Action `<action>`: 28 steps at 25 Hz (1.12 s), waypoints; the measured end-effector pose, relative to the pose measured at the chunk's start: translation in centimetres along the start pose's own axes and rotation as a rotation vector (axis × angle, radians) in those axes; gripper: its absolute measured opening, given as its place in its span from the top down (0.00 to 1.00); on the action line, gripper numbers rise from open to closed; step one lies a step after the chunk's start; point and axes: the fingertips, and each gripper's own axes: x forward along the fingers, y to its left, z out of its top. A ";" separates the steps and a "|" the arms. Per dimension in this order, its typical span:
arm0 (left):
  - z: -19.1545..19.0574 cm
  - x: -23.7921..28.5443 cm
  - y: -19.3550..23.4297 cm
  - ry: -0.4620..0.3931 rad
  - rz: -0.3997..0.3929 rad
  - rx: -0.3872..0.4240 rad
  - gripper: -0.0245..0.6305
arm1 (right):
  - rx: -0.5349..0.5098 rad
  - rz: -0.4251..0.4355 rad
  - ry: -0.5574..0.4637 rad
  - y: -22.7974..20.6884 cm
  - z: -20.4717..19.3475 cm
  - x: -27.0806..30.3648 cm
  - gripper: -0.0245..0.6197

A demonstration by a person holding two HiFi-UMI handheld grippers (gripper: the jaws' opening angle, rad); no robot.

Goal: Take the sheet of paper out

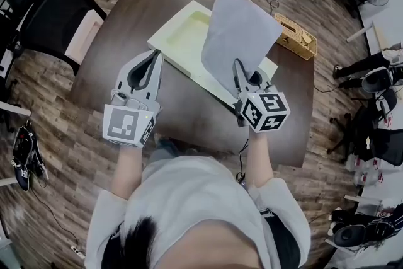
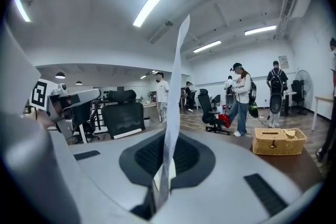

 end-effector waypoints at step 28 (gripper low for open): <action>0.4 -2.1 -1.6 0.014 0.007 -0.012 0.95 | -0.139 -0.059 -0.164 2.3 3.5 -4.9 0.94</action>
